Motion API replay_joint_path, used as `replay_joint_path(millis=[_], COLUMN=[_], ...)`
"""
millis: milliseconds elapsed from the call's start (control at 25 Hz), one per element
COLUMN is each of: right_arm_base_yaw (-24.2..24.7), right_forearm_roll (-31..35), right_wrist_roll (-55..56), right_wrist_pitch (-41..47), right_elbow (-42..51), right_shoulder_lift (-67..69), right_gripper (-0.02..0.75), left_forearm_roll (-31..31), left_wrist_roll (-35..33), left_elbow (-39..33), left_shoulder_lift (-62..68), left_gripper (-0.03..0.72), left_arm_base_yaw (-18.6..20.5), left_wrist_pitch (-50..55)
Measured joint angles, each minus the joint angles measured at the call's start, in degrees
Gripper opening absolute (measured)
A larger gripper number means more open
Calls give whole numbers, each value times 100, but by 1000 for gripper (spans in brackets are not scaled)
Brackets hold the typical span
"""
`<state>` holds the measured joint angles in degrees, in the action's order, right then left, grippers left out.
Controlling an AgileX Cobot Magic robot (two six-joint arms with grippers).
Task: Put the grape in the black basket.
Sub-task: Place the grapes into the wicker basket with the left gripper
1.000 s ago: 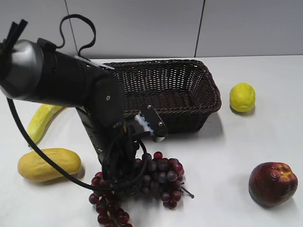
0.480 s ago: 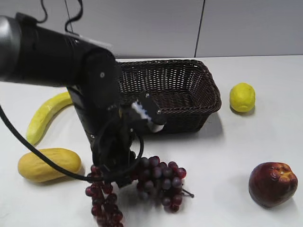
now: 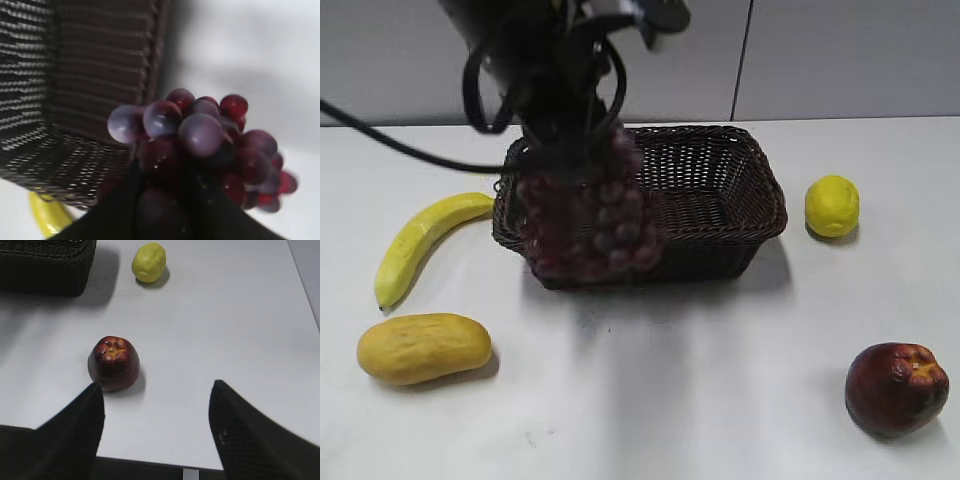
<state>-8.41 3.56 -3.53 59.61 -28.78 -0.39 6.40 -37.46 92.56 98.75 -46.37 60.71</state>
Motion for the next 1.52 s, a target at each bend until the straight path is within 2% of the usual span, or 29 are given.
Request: replay_joint_path(millis=[160,280,440,800,1040,1080,1240,1280,1400,1520], right_arm_base_yaw=[0,0,0,0,0,0,0,0,0,0], right_forearm_roll=[0,0,0,0,0,0,0,0,0,0], right_wrist_roll=[0,0,0,0,0,0,0,0,0,0], right_wrist_pitch=[0,0,0,0,0,0,0,0,0,0], right_elbow=[0,0,0,0,0,0,0,0,0,0], right_shoulder_lift=[0,0,0,0,0,0,0,0,0,0], right_gripper=[498,498,498,498,498,498,498,498,498,498], left_forearm_roll=[484,818,921,1036,820,779,741,773,860,758], left_wrist_roll=[0,-12,-17,-17,-17,6,275,477,1034,1239], left_elbow=[471,508,513,513,513,513,513,513,619,870], left_shoulder_lift=[0,26,324,1730,1974,1974,1968,1959,1858,1639], left_gripper=[179,174,168,162,166,199,543,593,610,601], left_arm_base_yaw=[0,6,54,65,65,65,72,71,93,242], left_wrist_pitch=[-638,-1298,-1974,-2129,-2092,-2023,-1659,-1566,-1144,-635])
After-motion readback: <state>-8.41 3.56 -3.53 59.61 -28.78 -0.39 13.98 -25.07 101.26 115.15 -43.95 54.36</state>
